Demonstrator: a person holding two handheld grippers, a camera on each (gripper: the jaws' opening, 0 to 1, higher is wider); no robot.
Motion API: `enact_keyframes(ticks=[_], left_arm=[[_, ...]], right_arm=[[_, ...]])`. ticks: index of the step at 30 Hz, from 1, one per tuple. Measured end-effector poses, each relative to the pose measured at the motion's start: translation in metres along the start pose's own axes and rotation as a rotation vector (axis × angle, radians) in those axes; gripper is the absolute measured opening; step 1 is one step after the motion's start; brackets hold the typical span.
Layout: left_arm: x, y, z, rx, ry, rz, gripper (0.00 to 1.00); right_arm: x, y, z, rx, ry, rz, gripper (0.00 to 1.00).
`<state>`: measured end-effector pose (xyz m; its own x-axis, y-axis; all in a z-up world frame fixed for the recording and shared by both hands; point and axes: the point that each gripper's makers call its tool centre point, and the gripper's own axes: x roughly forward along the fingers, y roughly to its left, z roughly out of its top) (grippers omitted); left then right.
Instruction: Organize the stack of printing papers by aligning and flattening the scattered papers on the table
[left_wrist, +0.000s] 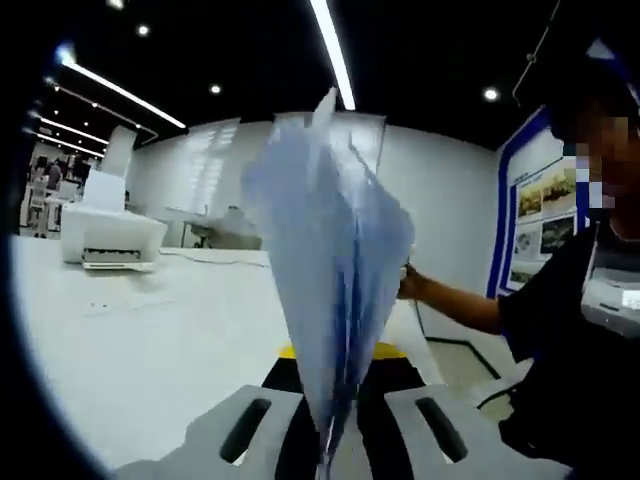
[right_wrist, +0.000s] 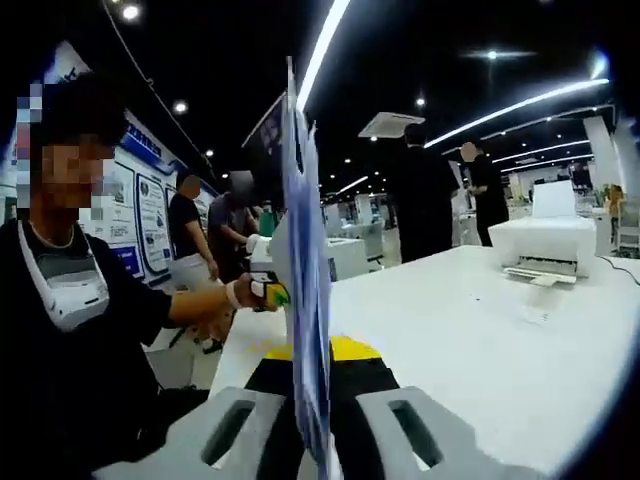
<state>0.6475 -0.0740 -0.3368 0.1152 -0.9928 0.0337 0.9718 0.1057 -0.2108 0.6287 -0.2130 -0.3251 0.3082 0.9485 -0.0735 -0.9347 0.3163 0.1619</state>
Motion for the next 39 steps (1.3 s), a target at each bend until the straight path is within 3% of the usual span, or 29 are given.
enact_keyframes(ticks=[1, 2, 3, 4, 5, 6, 8, 12, 14, 15, 16, 17, 18, 20, 21, 24, 29, 31, 32, 33, 34, 35, 37, 39], left_arm=[[0.0, 0.007, -0.014, -0.011, 0.04, 0.024, 0.25], [-0.001, 0.01, -0.027, -0.036, 0.067, 0.03, 0.28], [-0.001, 0.012, -0.035, -0.052, 0.059, 0.028, 0.24], [-0.001, 0.012, -0.042, -0.05, 0.049, 0.022, 0.16], [-0.001, 0.009, -0.04, -0.015, 0.015, 0.0, 0.07], [-0.002, 0.012, -0.038, 0.002, -0.013, 0.016, 0.06], [-0.004, 0.008, -0.036, -0.008, -0.003, 0.009, 0.06], [-0.005, 0.0, -0.01, 0.016, -0.027, -0.002, 0.06], [-0.005, -0.003, 0.011, 0.02, -0.046, -0.005, 0.07], [-0.005, -0.005, 0.017, 0.027, -0.058, -0.014, 0.09], [-0.004, -0.004, 0.017, 0.021, -0.057, -0.015, 0.12], [-0.004, 0.0, 0.006, -0.012, -0.023, 0.0, 0.19], [-0.004, 0.005, -0.007, -0.039, -0.004, 0.019, 0.21], [-0.007, 0.005, -0.033, -0.003, 0.028, -0.009, 0.07], [-0.008, 0.006, -0.028, 0.026, -0.041, 0.0, 0.06], [-0.009, 0.005, -0.024, 0.01, -0.039, -0.001, 0.06], [-0.009, -0.005, 0.012, 0.046, -0.083, -0.021, 0.09], [-0.008, -0.005, 0.003, -0.02, -0.071, -0.028, 0.14], [-0.006, -0.004, -0.016, -0.036, -0.029, -0.037, 0.1], [-0.005, -0.003, -0.027, 0.024, -0.009, -0.049, 0.06], [-0.004, 0.001, -0.019, 0.085, -0.082, -0.023, 0.06], [-0.007, -0.002, -0.026, 0.043, -0.06, -0.033, 0.06], [-0.009, -0.004, -0.021, 0.037, -0.082, -0.035, 0.06], [-0.01, -0.005, -0.016, 0.041, -0.091, -0.036, 0.06]], right_arm=[[0.001, -0.006, -0.008, 0.009, 0.003, -0.014, 0.14], [-0.001, -0.012, -0.026, 0.064, 0.064, -0.035, 0.09], [0.0, -0.013, -0.042, 0.058, 0.108, -0.039, 0.0], [-0.001, -0.012, -0.045, 0.041, 0.082, -0.036, 0.0], [0.003, -0.013, -0.039, 0.027, 0.026, -0.038, 0.0], [0.002, -0.01, -0.042, 0.057, 0.042, -0.031, 0.0], [0.002, -0.009, -0.041, 0.053, 0.045, -0.031, 0.0], [0.003, -0.006, -0.016, -0.016, 0.025, -0.038, 0.0], [0.003, -0.004, 0.0, -0.04, 0.012, -0.039, 0.0], [0.004, -0.003, 0.005, -0.046, 0.008, -0.031, 0.05], [0.005, -0.003, 0.004, -0.048, 0.007, -0.025, 0.14], [0.006, -0.007, -0.007, -0.013, 0.034, -0.048, 0.2], [0.007, -0.004, -0.022, 0.006, 0.066, -0.034, 0.16], [0.01, 0.001, -0.041, -0.004, 0.077, -0.02, 0.0], [0.01, 0.003, -0.045, -0.007, 0.078, -0.015, 0.0], [0.01, 0.005, -0.035, 0.002, 0.071, -0.015, 0.0], [0.006, 0.01, 0.005, -0.098, 0.046, -0.005, 0.0], [0.009, 0.012, 0.001, -0.116, 0.031, 0.011, 0.15], [0.01, 0.01, -0.019, -0.037, 0.088, 0.017, 0.14], [0.01, 0.01, -0.035, -0.027, 0.144, 0.024, 0.0], [0.012, 0.011, -0.039, -0.064, 0.127, 0.037, 0.0], [0.012, 0.011, -0.037, -0.069, 0.114, 0.033, 0.0], [0.01, 0.015, -0.026, -0.071, 0.097, 0.052, 0.03], [0.009, 0.008, -0.012, -0.1, 0.127, 0.001, 0.22]])
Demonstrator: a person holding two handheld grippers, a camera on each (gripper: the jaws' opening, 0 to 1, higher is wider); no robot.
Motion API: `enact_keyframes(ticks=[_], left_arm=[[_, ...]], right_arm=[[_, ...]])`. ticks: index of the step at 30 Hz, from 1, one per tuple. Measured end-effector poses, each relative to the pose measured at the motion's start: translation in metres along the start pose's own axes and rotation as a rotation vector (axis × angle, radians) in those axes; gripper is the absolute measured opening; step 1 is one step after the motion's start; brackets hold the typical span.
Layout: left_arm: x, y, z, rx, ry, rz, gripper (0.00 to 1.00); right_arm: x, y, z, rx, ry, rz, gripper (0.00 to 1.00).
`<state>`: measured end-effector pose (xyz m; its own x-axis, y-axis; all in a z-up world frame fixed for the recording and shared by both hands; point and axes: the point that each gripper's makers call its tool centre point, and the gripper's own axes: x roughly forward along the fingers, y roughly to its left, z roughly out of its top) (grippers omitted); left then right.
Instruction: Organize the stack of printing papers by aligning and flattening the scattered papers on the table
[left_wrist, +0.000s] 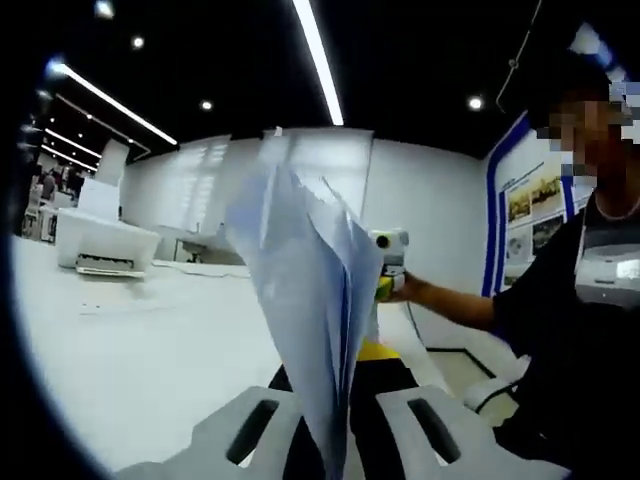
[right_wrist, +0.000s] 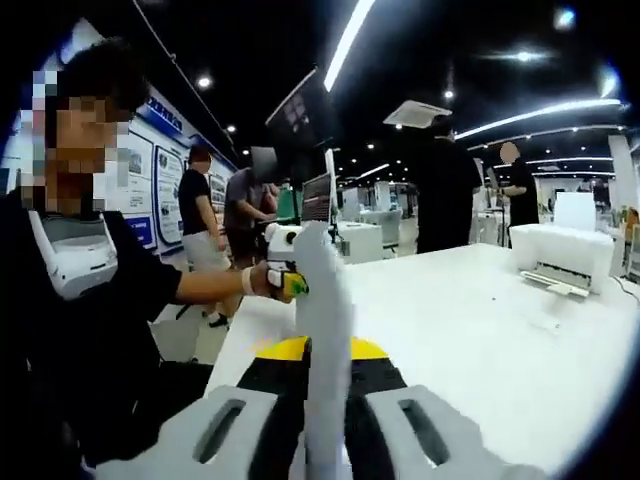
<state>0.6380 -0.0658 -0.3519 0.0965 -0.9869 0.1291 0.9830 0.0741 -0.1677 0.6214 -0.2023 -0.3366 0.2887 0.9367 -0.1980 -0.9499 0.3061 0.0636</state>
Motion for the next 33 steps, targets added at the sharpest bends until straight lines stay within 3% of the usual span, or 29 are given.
enact_keyframes(ticks=[4, 6, 9, 12, 16, 19, 21, 24, 28, 30, 33], left_arm=[[0.0, -0.004, 0.004, 0.032, 0.007, -0.01, 0.06], [0.0, -0.004, 0.004, 0.04, 0.01, -0.012, 0.06], [0.001, -0.008, 0.001, 0.049, 0.016, -0.022, 0.06], [0.001, -0.01, 0.0, 0.058, 0.019, -0.034, 0.06], [0.002, -0.013, -0.002, 0.065, 0.025, -0.048, 0.06], [0.004, -0.014, -0.003, 0.059, 0.027, -0.053, 0.06], [0.004, -0.015, -0.003, 0.055, 0.027, -0.056, 0.06], [0.005, -0.015, -0.004, 0.056, 0.034, -0.053, 0.06], [0.002, -0.012, -0.002, 0.019, 0.021, -0.05, 0.06], [0.0, -0.011, 0.012, -0.015, -0.049, -0.047, 0.08], [-0.007, -0.003, 0.018, -0.032, -0.055, -0.003, 0.2]], right_arm=[[-0.007, 0.002, 0.026, -0.094, 0.114, 0.011, 0.21], [-0.01, -0.001, 0.047, -0.15, 0.212, 0.002, 0.23], [-0.002, 0.0, 0.058, -0.191, 0.411, 0.022, 0.3], [0.016, 0.003, 0.049, -0.222, 0.629, 0.062, 0.34], [0.052, 0.005, 0.035, -0.27, 0.799, 0.117, 0.32], [0.078, 0.014, 0.021, -0.263, 0.89, 0.174, 0.3], [0.089, 0.014, 0.014, -0.288, 0.947, 0.189, 0.24], [0.088, 0.027, 0.002, -0.335, 1.035, 0.266, 0.0], [0.084, 0.039, 0.006, -0.296, 1.015, 0.262, 0.0], [0.081, 0.04, 0.017, -0.299, 0.929, 0.26, 0.0], [0.065, 0.028, 0.035, -0.262, 0.827, 0.18, 0.0]])
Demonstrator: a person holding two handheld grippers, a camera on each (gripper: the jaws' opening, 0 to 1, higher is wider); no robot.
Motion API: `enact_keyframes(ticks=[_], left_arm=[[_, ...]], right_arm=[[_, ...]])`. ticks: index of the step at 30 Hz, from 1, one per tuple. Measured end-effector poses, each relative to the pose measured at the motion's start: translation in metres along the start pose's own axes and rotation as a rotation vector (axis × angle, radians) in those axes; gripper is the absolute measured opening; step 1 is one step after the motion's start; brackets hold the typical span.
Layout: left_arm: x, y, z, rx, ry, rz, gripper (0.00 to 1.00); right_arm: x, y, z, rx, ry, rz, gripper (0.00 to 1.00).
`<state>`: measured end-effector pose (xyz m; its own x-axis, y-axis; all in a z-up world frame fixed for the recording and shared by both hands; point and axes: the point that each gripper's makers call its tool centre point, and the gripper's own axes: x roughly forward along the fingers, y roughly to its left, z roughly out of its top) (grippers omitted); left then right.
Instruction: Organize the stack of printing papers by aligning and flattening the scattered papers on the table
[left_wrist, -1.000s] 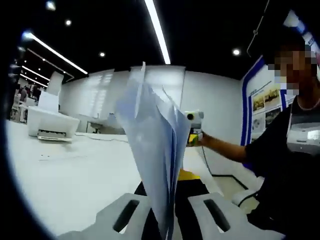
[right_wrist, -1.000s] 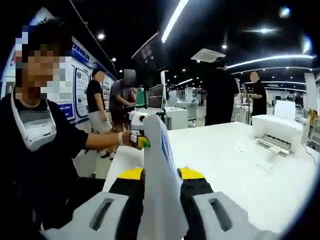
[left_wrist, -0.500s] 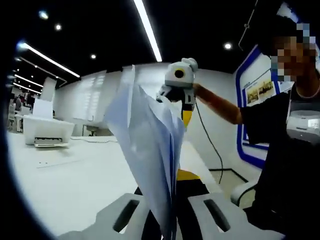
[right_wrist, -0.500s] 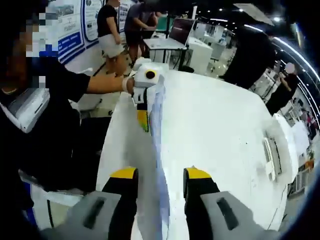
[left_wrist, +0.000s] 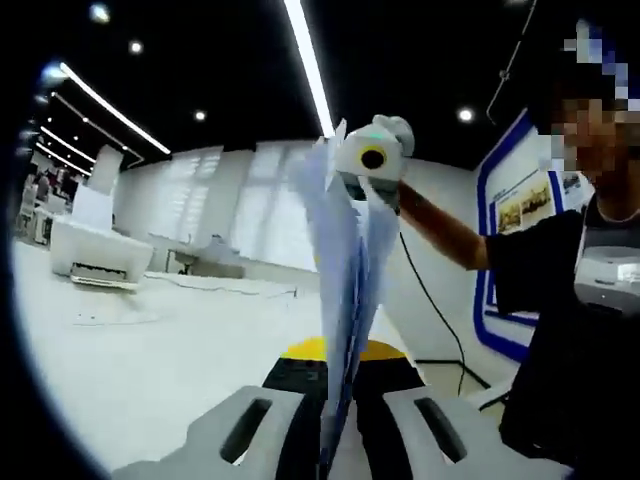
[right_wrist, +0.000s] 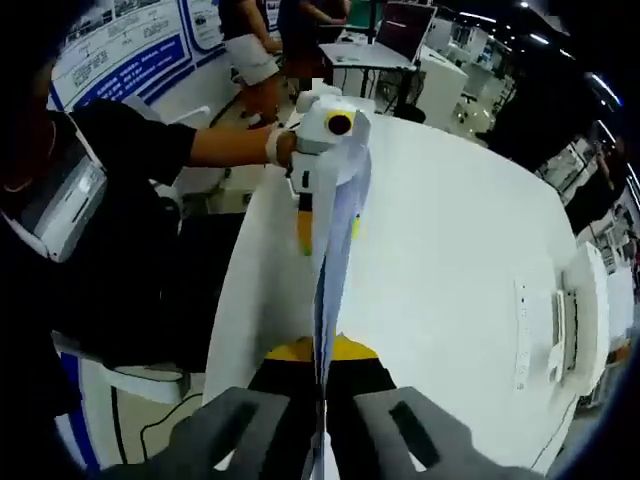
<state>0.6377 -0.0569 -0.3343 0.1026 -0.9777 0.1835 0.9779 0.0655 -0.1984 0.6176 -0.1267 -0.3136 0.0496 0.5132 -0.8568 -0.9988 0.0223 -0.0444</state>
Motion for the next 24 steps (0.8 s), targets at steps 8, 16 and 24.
enact_keyframes(ticks=[8, 16, 24], left_arm=[[-0.003, 0.019, 0.011, -0.071, -0.098, 0.049, 0.51], [0.019, 0.017, 0.017, -0.045, -0.14, 0.029, 0.43], [0.033, 0.01, 0.031, 0.072, -0.091, 0.028, 0.06]], right_arm=[[-0.058, -0.016, 0.005, 0.101, -0.438, -0.102, 0.0], [-0.069, -0.009, 0.002, 0.193, -0.77, -0.109, 0.0], [-0.056, -0.028, -0.022, 0.197, -0.9, -0.278, 0.0]])
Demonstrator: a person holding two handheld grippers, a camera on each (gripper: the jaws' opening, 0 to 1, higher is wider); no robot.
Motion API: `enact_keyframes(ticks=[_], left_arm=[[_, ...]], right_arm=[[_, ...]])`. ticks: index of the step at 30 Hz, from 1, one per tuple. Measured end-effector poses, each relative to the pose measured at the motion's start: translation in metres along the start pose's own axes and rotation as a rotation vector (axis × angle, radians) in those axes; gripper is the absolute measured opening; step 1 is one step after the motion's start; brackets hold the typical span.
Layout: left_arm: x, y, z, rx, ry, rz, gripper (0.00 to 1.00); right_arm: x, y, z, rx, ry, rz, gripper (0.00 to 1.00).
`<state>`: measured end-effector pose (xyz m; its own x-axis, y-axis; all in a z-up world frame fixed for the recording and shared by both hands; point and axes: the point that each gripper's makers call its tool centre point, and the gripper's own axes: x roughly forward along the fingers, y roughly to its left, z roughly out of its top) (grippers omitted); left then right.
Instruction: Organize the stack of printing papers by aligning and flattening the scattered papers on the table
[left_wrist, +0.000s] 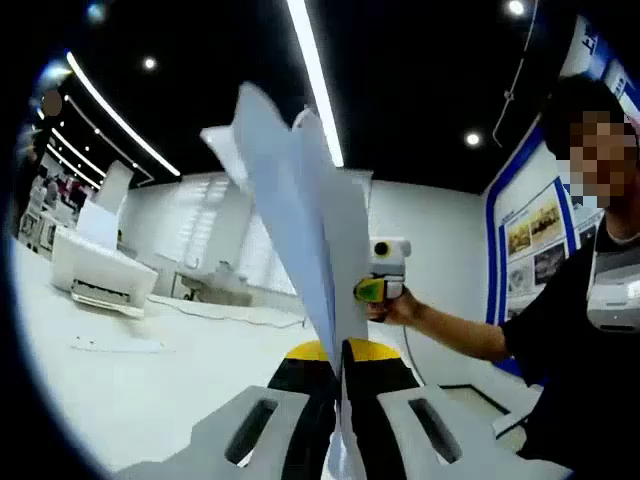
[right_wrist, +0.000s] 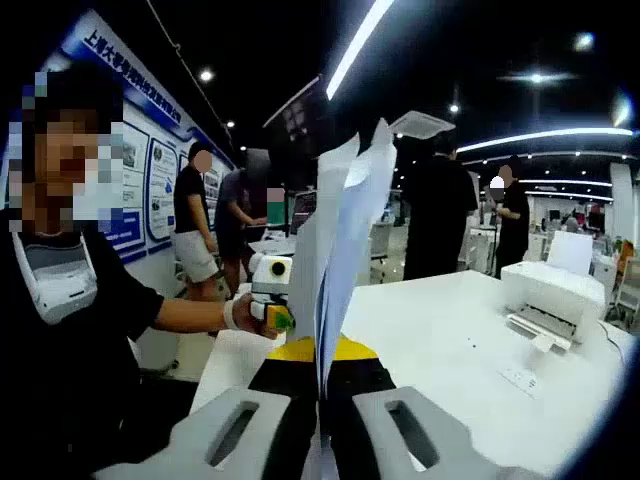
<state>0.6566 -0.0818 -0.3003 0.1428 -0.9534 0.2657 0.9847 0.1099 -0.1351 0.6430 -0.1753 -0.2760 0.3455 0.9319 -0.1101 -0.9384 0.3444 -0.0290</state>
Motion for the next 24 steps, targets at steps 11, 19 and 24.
enact_keyframes(ticks=[11, 19, 24], left_arm=[[0.013, -0.022, 0.023, 0.042, 0.108, -0.042, 0.09], [0.01, -0.019, -0.014, -0.025, 0.14, -0.047, 0.06], [0.016, -0.021, 0.009, 0.023, 0.114, -0.039, 0.06]], right_arm=[[-0.021, 0.018, 0.01, -0.037, -0.204, 0.078, 0.08], [-0.019, 0.027, -0.055, 0.154, -0.04, 0.141, 0.0], [-0.02, 0.027, -0.031, 0.093, -0.05, 0.098, 0.0]])
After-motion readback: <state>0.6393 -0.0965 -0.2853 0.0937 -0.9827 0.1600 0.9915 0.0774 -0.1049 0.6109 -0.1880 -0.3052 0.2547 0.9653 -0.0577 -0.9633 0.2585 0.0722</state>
